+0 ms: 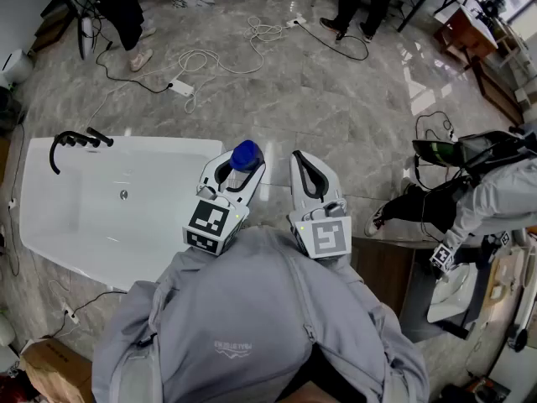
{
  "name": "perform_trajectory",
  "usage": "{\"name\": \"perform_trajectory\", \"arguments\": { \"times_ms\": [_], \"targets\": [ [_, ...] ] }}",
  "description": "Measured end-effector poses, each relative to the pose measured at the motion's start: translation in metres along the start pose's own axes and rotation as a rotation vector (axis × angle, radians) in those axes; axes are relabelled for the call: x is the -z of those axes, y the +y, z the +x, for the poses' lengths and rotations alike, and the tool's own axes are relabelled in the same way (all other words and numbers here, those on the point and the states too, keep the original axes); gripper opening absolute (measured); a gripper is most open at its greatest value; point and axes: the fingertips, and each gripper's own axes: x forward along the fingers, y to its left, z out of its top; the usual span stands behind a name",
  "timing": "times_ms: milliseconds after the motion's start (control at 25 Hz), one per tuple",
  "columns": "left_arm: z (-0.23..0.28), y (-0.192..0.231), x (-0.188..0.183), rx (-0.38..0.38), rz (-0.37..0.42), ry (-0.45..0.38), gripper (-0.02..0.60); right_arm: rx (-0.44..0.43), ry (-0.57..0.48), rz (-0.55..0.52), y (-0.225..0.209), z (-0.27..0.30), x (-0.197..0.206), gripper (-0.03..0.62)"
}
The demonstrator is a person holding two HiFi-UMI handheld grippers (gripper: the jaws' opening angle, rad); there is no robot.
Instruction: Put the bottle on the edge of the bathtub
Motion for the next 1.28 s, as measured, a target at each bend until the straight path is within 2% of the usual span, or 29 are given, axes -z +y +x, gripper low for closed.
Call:
{"name": "perform_trajectory", "arguments": {
  "times_ms": [400,800,1080,1280],
  "targets": [
    [0.005,-0.003,-0.005,-0.009,0.003,0.019,0.155,-0.021,0.022,0.020,-0.004,0.000,0.007,0.003],
    [0.010,-0.013,-0.004,-0.052,-0.006,0.015,0.155,-0.027,0.002,0.052,-0.024,-0.017,0.014,0.003],
    [0.018,0.019,-0.002,-0.111,-0.034,0.026,0.156,-0.043,0.029,0.070,-0.038,0.005,0.020,0.003],
    [0.028,0.040,-0.002,-0.126,-0.043,0.018,0.155,-0.062,0.027,0.066,-0.041,0.028,0.024,0.003]
  ]
}}
